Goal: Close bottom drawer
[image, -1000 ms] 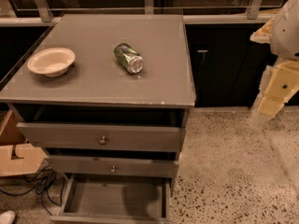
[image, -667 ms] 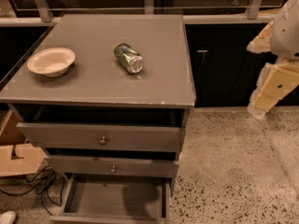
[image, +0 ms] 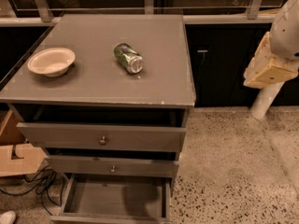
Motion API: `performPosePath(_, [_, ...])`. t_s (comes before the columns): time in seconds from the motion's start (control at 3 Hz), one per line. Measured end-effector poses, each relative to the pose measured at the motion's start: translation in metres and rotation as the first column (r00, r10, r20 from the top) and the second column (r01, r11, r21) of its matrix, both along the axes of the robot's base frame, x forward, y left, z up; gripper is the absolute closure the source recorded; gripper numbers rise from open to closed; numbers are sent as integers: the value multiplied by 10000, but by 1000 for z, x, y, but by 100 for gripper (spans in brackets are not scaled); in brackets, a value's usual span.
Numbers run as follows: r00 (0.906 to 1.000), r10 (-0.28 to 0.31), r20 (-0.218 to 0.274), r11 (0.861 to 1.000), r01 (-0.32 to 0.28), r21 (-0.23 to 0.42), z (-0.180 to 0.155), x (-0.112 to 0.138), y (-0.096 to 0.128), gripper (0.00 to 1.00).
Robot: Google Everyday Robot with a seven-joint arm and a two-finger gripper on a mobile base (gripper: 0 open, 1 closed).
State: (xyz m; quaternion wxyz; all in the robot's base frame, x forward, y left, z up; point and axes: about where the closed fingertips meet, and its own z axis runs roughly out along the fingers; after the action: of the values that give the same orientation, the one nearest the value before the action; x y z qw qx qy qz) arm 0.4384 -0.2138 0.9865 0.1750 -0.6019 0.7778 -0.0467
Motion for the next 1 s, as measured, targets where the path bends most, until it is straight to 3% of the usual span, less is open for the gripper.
performPosePath(0.33, [10000, 0, 0, 10000, 0, 0, 0, 0, 0, 90])
performPosePath(0.67, [9984, -477, 319, 9980, 490, -405, -9, -7, -12, 100])
performPosePath(1.0, [9934, -1126, 206, 9898, 1139, -852, -44, -38, -28, 100])
